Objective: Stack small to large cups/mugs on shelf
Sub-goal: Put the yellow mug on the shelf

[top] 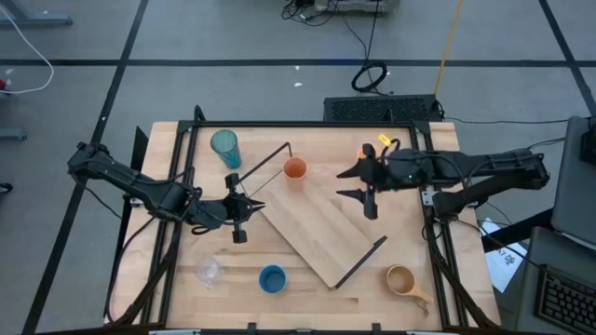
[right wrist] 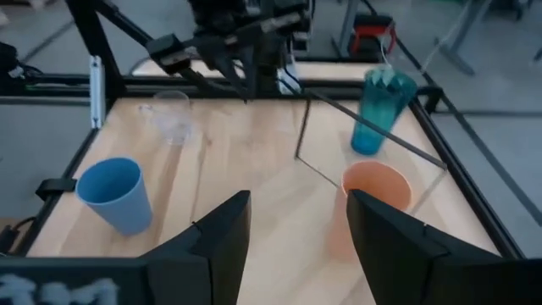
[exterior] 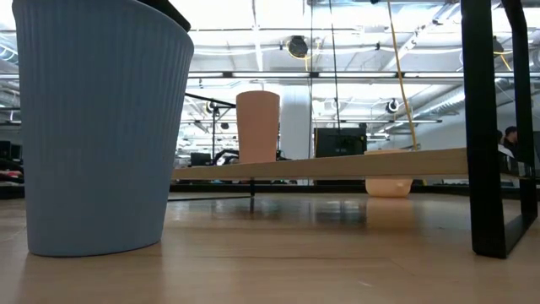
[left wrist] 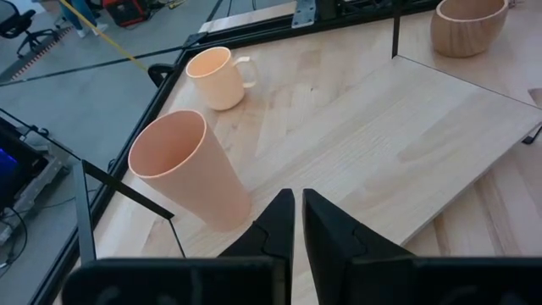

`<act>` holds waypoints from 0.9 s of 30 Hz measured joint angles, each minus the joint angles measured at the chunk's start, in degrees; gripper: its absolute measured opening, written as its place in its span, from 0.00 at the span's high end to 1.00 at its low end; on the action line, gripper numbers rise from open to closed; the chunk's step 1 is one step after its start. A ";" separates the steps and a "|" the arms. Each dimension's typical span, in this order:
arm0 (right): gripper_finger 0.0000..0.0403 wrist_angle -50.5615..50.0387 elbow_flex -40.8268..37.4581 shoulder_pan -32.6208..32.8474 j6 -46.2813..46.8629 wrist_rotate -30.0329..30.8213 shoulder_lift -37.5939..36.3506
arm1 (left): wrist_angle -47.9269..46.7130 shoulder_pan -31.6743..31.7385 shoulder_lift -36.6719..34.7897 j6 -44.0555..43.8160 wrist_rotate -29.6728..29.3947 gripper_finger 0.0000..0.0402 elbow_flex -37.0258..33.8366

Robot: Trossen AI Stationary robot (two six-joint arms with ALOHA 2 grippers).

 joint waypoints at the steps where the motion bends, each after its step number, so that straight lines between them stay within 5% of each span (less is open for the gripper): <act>1: 0.53 2.17 -1.63 0.18 -0.43 -0.02 -0.57 | 0.00 0.00 0.00 0.00 0.00 0.92 0.00; 20: 0.53 22.62 -22.71 0.60 -0.77 0.28 -7.72 | -0.05 0.02 0.00 -0.14 0.02 0.92 0.02; 27: 0.53 22.53 -24.21 0.67 -0.59 7.14 -8.02 | -0.09 0.01 0.00 -0.28 0.02 0.92 0.01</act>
